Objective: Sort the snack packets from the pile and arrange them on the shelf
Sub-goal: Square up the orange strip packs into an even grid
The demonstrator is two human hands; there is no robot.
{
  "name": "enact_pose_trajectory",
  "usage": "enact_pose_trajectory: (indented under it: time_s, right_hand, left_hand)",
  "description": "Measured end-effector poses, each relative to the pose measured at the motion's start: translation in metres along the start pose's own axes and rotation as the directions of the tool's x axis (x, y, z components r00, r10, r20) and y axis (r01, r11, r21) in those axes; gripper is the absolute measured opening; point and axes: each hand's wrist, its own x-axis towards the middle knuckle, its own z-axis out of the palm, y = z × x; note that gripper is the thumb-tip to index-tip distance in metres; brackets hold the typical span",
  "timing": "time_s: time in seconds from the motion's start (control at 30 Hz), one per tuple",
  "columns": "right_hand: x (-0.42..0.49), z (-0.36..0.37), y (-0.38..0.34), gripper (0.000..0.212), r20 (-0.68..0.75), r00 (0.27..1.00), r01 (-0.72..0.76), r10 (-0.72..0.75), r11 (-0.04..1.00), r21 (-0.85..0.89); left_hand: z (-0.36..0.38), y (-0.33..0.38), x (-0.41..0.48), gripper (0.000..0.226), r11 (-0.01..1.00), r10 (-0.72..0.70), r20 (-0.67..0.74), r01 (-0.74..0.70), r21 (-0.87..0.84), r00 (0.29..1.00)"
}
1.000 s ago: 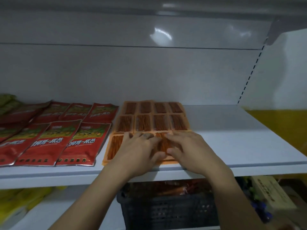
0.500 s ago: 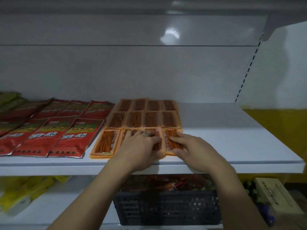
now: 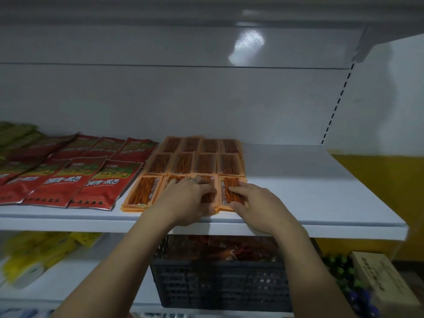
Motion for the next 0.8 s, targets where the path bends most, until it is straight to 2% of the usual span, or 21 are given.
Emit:
enact_pose_trajectory:
  time_s: [0.4, 0.53, 0.8]
  right_hand:
    - [0.003, -0.003, -0.001, 0.051, -0.056, 0.998, 0.034, -0.036, 0.999, -0.041]
    - [0.01, -0.008, -0.007, 0.045, -0.066, 0.995, 0.073, -0.077, 0.995, -0.06]
    - [0.029, -0.018, -0.031, 0.053, -0.055, 0.996, 0.067, -0.074, 0.991, -0.111]
  left_hand:
    - [0.0, -0.005, -0.001, 0.06, 1.0, -0.004, 0.024, 0.004, -0.004, 1.0]
    - [-0.006, -0.013, -0.001, 0.058, 1.0, 0.027, -0.04, -0.027, 0.005, 0.999]
    - [-0.024, -0.037, 0.006, 0.047, 1.0, 0.014, -0.051, -0.015, -0.015, 0.999]
